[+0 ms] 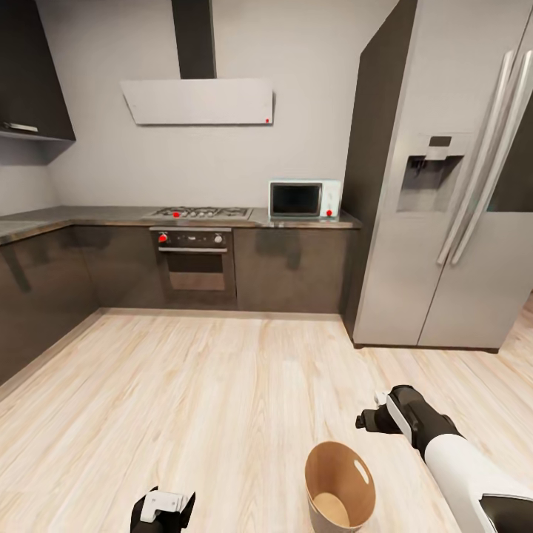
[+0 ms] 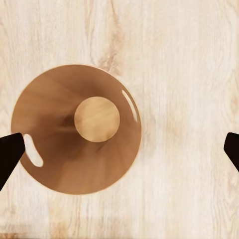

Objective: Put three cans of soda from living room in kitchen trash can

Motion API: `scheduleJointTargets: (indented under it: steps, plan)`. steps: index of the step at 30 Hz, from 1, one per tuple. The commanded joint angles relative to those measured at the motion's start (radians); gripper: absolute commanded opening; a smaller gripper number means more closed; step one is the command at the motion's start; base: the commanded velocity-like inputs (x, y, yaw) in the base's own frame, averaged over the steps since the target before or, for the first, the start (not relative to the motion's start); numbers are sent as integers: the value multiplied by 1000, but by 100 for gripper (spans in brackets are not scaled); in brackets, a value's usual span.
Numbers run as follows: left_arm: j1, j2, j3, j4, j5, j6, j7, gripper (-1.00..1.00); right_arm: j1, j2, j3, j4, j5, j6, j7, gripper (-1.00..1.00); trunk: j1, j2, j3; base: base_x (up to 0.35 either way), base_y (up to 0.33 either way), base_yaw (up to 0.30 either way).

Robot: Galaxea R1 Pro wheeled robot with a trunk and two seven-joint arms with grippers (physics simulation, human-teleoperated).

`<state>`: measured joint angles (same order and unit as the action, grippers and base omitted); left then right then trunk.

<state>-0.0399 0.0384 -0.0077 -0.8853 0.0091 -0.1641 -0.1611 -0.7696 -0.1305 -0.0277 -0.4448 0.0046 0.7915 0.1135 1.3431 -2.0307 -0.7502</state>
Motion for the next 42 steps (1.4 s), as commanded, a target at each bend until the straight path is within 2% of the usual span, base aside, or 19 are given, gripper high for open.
scheduleJointTargets:
  steps: [1, 42]
  plan:
    - [0, 0, 0, 0, 0, 0, 0, 100, 0, 0, 0, 0, 0, 0, 0, 100, 4, -7, -3, 0, 0, 0]
    - [0, 0, 0, 0, 0, -1, 0, 100, 0, 0, 0, 0, 0, 0, 0, 100, 161, -294, -132, 0, 0, 0]
